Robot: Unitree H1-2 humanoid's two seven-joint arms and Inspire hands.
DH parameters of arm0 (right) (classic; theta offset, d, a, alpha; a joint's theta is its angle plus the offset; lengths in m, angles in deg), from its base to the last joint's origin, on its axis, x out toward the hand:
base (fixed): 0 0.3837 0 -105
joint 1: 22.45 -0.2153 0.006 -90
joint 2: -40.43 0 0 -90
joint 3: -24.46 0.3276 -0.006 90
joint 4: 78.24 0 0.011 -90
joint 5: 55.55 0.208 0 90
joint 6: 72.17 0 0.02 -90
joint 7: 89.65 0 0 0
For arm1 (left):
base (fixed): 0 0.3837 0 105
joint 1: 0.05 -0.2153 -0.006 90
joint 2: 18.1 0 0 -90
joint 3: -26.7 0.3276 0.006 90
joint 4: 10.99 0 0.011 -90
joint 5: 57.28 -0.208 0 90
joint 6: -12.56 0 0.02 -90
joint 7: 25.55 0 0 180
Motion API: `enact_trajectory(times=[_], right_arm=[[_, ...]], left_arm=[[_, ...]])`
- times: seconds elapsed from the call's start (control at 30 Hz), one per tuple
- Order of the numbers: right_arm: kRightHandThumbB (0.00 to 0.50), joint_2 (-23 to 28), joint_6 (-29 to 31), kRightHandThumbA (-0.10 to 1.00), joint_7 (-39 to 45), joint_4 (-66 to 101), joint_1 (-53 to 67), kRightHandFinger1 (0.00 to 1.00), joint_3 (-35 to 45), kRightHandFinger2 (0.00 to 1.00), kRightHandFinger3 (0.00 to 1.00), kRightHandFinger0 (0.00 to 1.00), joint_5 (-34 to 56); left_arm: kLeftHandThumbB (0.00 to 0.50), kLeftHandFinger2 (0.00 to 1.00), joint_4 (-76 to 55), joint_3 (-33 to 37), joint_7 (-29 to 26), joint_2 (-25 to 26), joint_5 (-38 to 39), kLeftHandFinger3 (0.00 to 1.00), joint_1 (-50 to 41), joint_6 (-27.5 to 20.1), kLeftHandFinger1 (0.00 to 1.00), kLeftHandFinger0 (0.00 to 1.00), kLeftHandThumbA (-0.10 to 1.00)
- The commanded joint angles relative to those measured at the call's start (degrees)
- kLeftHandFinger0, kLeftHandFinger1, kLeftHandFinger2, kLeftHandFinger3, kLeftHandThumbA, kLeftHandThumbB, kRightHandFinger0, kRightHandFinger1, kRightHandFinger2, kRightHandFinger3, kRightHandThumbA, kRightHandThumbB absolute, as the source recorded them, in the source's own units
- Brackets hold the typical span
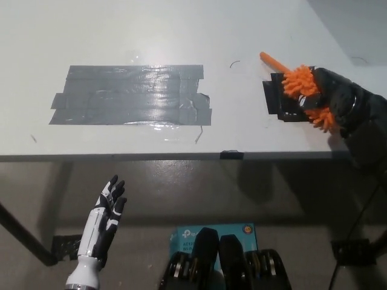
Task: An orange duster is kept infront of the robot in the middle of the table and the robot extends its right arm to grab the duster, picks it up and hands it to a person
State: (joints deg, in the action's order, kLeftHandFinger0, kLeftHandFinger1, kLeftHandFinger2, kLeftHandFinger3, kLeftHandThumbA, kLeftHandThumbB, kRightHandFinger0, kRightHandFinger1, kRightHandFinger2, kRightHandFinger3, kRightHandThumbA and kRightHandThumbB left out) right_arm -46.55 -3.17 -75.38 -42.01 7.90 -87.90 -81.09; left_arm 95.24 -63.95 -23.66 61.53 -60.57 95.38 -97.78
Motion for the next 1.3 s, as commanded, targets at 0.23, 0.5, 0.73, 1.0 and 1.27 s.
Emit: enact_trajectory(times=[0.23, 0.5, 0.73, 1.0, 1.27], right_arm=[[0.155, -2.56, -0.84, -0.1, 6.99, 5.75, 3.21, 0.59, 21.77, 1.0, 1.0, 0.07, 20.54], [0.096, -6.18, -5.43, -0.1, 16.55, -1.49, 1.79, 0.47, 42.19, 0.84, 1.0, 0.0, 39.81], [0.141, -9.21, -5.19, -0.1, 18.42, -0.3, 1.35, 0.42, 46.7, 0.73, 1.0, 0.0, 42.62], [0.149, -11.55, -4.33, -0.1, 19.94, 1.83, 0.98, 0.39, 47.3, 0.69, 1.0, 0.0, 43.04], [0.135, -12.82, -4.34, -0.1, 20.26, 1.87, 0.14, 0.39, 47.26, 0.68, 0.97, 0.0, 44.97]], left_arm=[[0.16, 1.0, -0.84, -0.55, -0.46, 0.67, 0.43, 1.0, 1.56, -0.57, 1.0, 0.94, 0.92], [0.158, 1.0, -0.99, -0.71, -0.2, 0.8, 1.0, 1.0, 1.95, -0.33, 1.0, 0.92, 0.91], [0.161, 1.0, -0.87, -0.85, -0.52, 0.72, 0.86, 1.0, 2.21, -0.25, 1.0, 0.91, 0.91], [0.166, 1.0, -0.98, -0.79, -0.6, 0.76, 0.55, 1.0, 2.76, 0.12, 1.0, 0.91, 0.91], [0.158, 1.0, -1.44, -0.89, -0.41, 1.01, 0.64, 1.0, 3.24, 0.51, 1.0, 0.92, 0.91]])
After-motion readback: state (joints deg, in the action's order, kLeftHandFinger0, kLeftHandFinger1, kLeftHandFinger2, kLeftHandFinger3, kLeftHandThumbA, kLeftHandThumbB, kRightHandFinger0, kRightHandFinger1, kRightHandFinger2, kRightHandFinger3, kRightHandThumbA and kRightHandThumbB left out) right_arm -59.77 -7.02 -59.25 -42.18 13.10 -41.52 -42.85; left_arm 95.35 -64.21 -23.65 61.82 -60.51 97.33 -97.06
